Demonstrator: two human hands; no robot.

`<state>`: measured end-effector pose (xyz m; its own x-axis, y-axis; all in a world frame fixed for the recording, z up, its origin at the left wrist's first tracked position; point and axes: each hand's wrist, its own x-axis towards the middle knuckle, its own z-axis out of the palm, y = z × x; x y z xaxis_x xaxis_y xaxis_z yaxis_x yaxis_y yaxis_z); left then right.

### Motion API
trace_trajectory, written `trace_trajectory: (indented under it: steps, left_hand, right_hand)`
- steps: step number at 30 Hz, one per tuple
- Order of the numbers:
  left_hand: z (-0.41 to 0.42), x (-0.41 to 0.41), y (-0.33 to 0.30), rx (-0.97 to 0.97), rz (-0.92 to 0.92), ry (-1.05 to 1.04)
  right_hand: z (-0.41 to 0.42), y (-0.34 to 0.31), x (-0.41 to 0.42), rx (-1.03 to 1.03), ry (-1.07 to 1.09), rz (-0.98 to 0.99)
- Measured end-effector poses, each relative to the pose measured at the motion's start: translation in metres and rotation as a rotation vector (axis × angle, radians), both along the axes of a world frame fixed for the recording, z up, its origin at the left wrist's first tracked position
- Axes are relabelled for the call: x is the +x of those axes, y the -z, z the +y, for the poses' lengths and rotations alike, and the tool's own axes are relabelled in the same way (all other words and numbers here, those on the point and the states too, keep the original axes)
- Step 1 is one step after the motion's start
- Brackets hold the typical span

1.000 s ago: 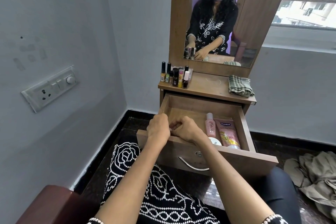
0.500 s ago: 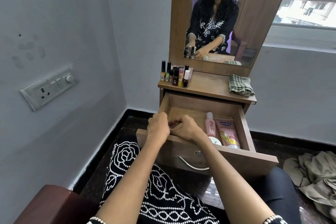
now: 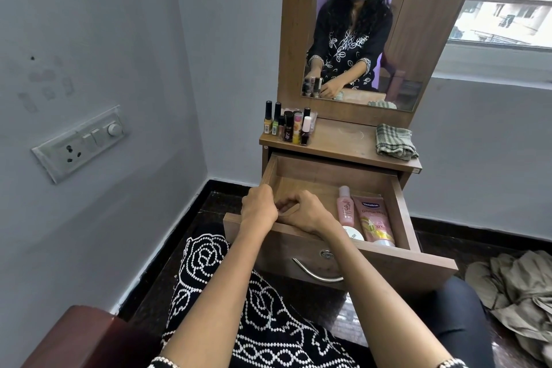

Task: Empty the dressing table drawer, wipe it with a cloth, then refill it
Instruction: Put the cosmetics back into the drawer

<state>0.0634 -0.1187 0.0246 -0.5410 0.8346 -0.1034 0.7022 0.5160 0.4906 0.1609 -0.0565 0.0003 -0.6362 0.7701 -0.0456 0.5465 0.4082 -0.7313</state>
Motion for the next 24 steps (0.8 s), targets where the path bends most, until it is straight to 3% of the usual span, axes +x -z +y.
trace_trajectory:
  steps: [12,19,22,24]
  left_hand:
    - [0.004,-0.003,0.000,-0.020,-0.037,-0.005]
    - [0.007,-0.019,-0.017,0.046,-0.216,-0.019]
    - [0.015,-0.027,-0.039,0.141,-0.244,0.002]
    - [0.029,-0.026,-0.052,0.277,-0.133,0.035]
  right_hand:
    - [0.001,0.003,0.000,-0.022,0.022,0.052]
    - [0.001,-0.003,0.007,-0.091,0.011,0.227]
    - [0.011,-0.013,0.009,-0.023,0.064,0.333]
    - [0.029,-0.024,0.008,0.073,0.153,0.378]
